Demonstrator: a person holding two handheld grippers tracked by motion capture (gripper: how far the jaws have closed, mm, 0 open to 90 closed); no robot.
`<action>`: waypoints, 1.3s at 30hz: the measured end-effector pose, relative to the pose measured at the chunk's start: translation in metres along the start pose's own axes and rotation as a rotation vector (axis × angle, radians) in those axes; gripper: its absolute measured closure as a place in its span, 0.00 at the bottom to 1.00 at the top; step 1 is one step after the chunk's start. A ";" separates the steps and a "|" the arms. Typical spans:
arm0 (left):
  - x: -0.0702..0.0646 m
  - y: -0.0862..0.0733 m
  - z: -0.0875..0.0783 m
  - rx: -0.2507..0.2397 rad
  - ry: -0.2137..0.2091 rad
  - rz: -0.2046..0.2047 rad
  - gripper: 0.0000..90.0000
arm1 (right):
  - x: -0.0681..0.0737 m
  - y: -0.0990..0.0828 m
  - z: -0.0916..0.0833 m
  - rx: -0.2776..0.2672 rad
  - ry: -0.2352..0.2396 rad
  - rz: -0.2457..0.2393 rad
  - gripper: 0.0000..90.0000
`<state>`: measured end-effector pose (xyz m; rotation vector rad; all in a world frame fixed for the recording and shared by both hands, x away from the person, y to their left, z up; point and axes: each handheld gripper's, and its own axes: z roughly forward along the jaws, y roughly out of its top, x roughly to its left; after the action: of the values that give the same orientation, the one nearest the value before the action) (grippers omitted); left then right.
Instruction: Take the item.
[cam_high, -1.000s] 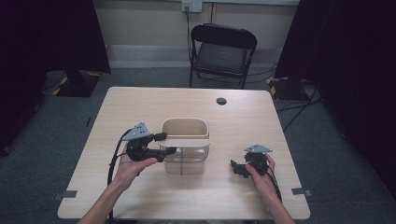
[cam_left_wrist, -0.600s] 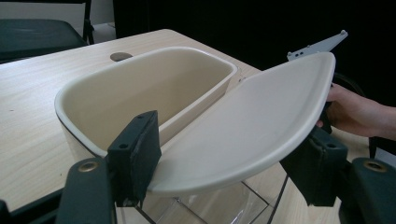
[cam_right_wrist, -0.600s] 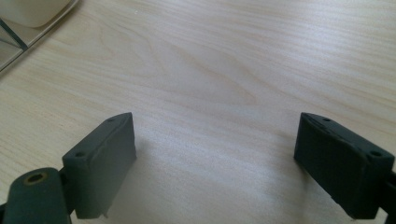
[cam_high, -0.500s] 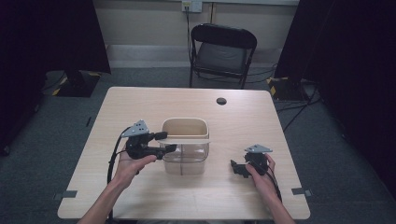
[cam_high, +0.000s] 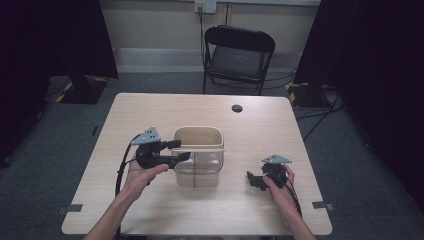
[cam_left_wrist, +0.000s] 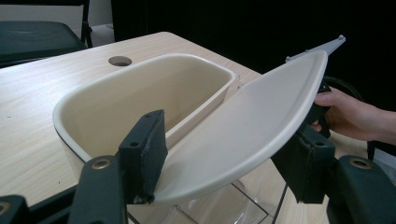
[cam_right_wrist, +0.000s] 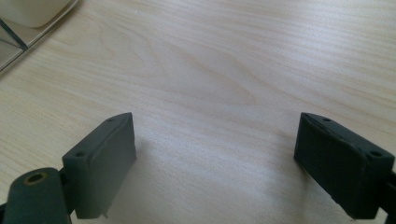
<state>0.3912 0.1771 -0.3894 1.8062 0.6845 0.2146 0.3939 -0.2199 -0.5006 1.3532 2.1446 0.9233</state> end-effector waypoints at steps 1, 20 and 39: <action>0.000 0.000 0.000 0.001 0.000 -0.001 0.42 | 0.000 0.000 0.000 0.000 0.000 0.000 0.13; -0.002 0.005 0.005 0.009 -0.022 -0.005 0.49 | 0.000 0.000 0.000 0.000 0.000 0.000 0.13; -0.001 0.005 0.006 0.006 -0.025 -0.009 0.49 | 0.000 0.000 0.000 0.000 0.000 0.000 0.13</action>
<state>0.3951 0.1708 -0.3863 1.8079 0.6765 0.1842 0.3939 -0.2199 -0.5006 1.3527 2.1444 0.9235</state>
